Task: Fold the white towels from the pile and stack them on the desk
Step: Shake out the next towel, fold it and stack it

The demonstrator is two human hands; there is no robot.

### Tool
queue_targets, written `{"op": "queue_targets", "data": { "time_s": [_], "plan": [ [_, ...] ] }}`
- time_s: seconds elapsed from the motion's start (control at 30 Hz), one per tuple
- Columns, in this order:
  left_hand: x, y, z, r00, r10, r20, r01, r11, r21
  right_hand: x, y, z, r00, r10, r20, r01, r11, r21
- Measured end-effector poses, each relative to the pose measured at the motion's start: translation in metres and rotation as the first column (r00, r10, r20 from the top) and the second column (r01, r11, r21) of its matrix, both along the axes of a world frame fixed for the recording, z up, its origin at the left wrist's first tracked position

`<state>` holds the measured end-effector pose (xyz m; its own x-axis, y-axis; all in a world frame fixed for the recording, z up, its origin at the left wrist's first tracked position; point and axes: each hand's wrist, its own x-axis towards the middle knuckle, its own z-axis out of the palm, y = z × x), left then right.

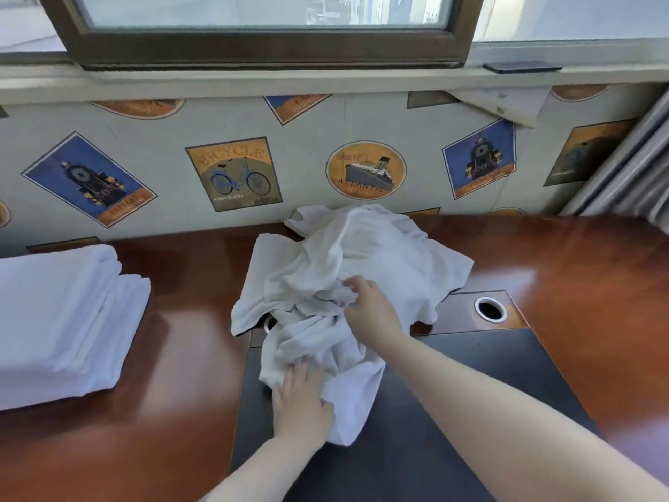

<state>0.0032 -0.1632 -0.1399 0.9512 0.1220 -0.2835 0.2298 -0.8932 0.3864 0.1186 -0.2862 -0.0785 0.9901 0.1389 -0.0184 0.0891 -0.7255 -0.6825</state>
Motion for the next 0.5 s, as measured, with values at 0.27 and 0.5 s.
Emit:
{"op": "queue_targets", "data": {
  "time_s": [0.27, 0.5],
  "plan": [
    [0.026, -0.004, 0.021, 0.99, 0.137, 0.017, -0.132, 0.978, -0.16, 0.065, 0.053, 0.026, 0.832, 0.099, -0.546, 0.196, 0.868, 0.457],
    [0.006, 0.012, 0.039, 0.891, 0.395, 0.224, -0.199, 0.784, -0.588, -0.026, 0.002, 0.051, 0.917, 0.279, -0.283, 0.268, 0.09, 0.959]
  ]
}}
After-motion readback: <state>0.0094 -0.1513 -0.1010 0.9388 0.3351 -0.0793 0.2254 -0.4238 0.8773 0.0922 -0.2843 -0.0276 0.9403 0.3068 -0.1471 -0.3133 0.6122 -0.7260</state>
